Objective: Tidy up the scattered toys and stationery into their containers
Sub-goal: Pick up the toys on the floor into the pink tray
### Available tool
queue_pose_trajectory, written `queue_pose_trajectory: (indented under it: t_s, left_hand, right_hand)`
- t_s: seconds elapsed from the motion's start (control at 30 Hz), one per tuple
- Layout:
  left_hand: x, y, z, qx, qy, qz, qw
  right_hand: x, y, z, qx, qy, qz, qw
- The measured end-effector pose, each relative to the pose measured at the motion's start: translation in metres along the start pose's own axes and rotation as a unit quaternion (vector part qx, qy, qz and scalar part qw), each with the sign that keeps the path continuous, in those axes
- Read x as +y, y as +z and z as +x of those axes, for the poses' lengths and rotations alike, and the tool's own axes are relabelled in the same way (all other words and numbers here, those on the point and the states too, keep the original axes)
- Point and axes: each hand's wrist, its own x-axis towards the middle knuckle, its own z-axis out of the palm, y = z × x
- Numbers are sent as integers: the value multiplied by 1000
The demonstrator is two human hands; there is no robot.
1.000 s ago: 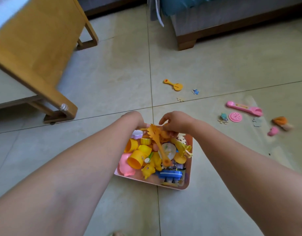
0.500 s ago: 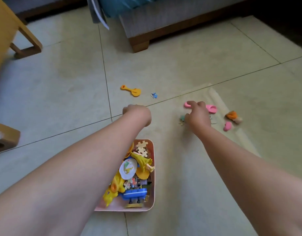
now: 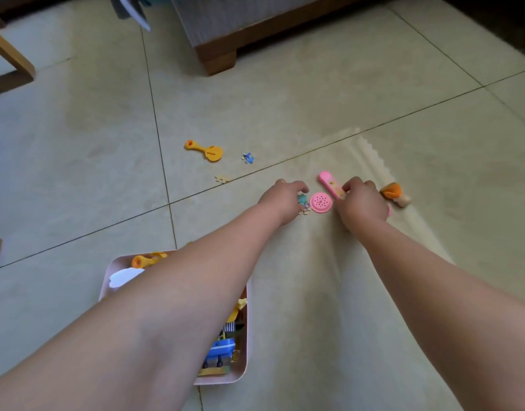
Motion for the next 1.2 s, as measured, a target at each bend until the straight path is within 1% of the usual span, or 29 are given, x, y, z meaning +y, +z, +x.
queue_pose_trajectory:
  t_s: [0.1, 0.2, 0.27, 0.3, 0.33, 0.4, 0.47, 0.53, 0.63, 0.7, 0.77, 0.83, 1.0, 1.07, 1.1, 1.13, 1.2]
  left_hand:
    - [6, 4, 5, 20, 1, 31, 999]
    - [8, 3, 6, 9, 8, 78, 997]
    - [7, -1, 3, 1, 2, 78, 997]
    - [5, -4, 0, 2, -4, 67, 998]
    - [2, -9, -3, 7, -9, 53, 999]
    - [-7, -24, -10, 11, -16, 27, 999]
    - [-20, -40, -22, 4, -32, 6, 999]
    - [-40, -57, -38, 4, -55, -11, 998]
    - [-72, -77, -65, 20, -92, -8, 996]
    - [-93, -89, -87, 32, -121, -5, 992]
    - [-113, -98, -109, 37, -153, -9, 987]
    - [-132, -103, -126, 27, -184, -23, 982]
    - [-167, -115, -165, -50, -254, -49, 965]
    - [-173, -114, -172, -107, -278, -85, 951]
    - [-175, -113, -174, -136, -290, -99, 942]
    - [-178, -111, -175, -155, -301, -96, 936]
    - [-184, -109, -172, -170, -311, -55, 933]
  right_hand:
    - [-2, -2, -1, -21, 3, 7, 1000]
    - [-5, -6, -8, -53, -1, 36, 998]
    - [-8, -9, -13, -96, -13, 84, 992]
    - [-11, -11, -16, -133, -31, 118, 983]
    - [-15, -13, -18, -178, -50, 157, 970]
    - [-25, -18, -24, -266, -65, 238, 932]
    - [-38, -21, -30, -323, -62, 284, 901]
    - [-53, -20, -38, -387, -80, 290, 872]
    - [-77, -16, -51, -481, -113, 267, 827]
    - [-96, -12, -65, -517, -130, 238, 812]
    - [-115, -8, -79, -540, -149, 206, 803]
    - [-131, -4, -92, -560, -174, 168, 792]
    - [-160, 4, -120, -613, -206, 71, 759]
    - [-163, 8, -126, -601, -210, 48, 769]
    - [-164, 10, -127, -581, -212, 53, 784]
    - [-164, 12, -127, -555, -214, 70, 801]
    - [-163, 12, -124, -500, -217, 113, 831]
